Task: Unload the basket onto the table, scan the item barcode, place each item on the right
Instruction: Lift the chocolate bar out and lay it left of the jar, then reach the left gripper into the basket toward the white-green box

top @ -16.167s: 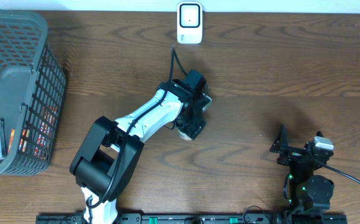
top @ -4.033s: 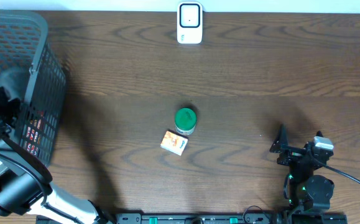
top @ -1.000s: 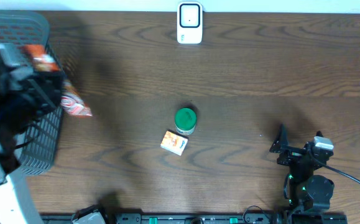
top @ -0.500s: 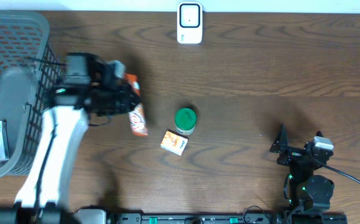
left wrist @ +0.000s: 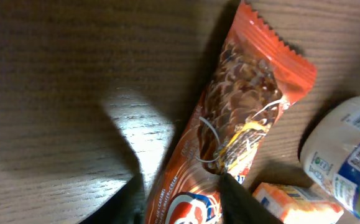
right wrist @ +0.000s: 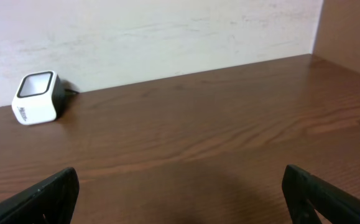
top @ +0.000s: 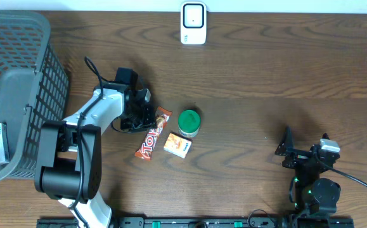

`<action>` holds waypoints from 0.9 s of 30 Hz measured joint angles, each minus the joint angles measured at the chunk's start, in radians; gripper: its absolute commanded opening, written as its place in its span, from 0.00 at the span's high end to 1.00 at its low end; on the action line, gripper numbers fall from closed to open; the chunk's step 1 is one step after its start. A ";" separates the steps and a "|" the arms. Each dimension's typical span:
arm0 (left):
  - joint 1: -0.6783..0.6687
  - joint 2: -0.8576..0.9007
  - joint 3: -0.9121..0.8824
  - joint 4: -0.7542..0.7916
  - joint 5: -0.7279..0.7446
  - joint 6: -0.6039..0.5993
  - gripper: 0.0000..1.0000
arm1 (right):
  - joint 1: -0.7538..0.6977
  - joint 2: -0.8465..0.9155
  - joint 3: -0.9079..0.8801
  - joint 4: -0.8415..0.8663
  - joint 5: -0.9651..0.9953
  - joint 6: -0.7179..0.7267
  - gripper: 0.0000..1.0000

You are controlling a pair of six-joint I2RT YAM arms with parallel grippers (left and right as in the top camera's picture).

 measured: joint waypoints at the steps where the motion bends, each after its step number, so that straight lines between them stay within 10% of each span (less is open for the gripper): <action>1: 0.000 -0.006 0.000 -0.001 -0.001 0.001 0.49 | 0.000 0.000 0.000 0.000 0.000 0.000 0.01; 11: 0.000 -0.387 0.032 -0.005 -0.001 -0.002 0.08 | 0.000 0.000 0.000 0.000 0.000 0.000 0.01; 27: 0.266 -1.073 0.159 -0.055 -0.608 -0.162 0.01 | 0.000 0.001 0.000 0.000 0.000 0.000 0.01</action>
